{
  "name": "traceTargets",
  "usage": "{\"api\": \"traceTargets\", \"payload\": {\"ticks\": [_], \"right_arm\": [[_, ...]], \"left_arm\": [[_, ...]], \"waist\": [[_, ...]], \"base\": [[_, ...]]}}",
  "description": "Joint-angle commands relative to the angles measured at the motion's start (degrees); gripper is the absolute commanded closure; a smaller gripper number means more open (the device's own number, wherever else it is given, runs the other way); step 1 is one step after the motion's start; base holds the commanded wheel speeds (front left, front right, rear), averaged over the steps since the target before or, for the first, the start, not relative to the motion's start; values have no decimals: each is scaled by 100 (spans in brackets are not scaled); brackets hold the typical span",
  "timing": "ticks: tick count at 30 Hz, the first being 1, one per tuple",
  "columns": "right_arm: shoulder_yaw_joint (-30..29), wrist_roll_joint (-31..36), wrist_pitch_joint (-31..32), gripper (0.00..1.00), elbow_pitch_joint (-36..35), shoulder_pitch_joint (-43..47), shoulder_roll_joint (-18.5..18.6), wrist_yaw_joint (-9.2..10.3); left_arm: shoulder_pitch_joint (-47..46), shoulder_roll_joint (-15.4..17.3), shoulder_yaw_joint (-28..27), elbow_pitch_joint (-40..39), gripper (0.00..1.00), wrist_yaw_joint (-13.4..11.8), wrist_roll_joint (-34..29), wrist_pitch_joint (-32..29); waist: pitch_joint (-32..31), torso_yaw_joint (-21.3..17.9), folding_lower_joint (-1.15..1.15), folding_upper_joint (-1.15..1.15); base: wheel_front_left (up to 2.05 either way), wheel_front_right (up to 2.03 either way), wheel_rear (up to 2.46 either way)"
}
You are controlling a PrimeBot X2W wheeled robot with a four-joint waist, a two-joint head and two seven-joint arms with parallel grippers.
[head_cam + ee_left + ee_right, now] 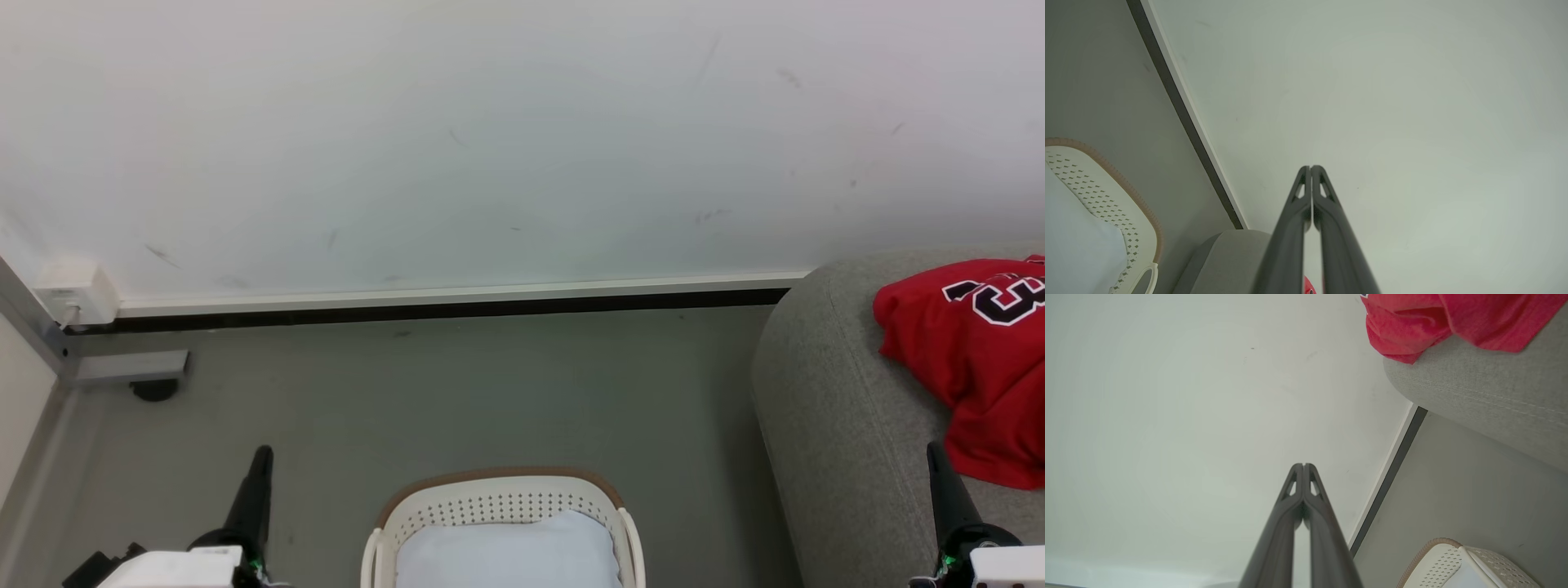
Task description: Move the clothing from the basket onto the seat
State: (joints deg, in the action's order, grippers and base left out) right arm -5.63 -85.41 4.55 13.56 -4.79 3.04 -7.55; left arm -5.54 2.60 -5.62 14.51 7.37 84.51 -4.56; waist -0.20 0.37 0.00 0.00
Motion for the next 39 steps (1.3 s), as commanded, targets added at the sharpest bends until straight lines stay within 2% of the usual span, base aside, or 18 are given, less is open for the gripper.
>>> {"api": "traceTargets", "payload": {"ticks": [1, 19, 39], "right_arm": [[-20, -71, 8, 100, 6, -109, 9, 10], [-89, -743, 196, 100, 56, -181, 1, 12], [-93, -708, 205, 100, 55, -180, -6, 12]], "left_arm": [[-65, 44, -39, -30, 100, 19, 139, -40], [-96, 46, -111, -56, 100, 22, 840, -220], [-92, 46, -106, -55, 100, 22, 822, -219]], "waist": [[1, -1, 0, 0], [37, -37, 0, 0], [37, -37, 0, 0]], "base": [[0, 0, 0], [0, 0, 0], [0, 0, 0]]}}
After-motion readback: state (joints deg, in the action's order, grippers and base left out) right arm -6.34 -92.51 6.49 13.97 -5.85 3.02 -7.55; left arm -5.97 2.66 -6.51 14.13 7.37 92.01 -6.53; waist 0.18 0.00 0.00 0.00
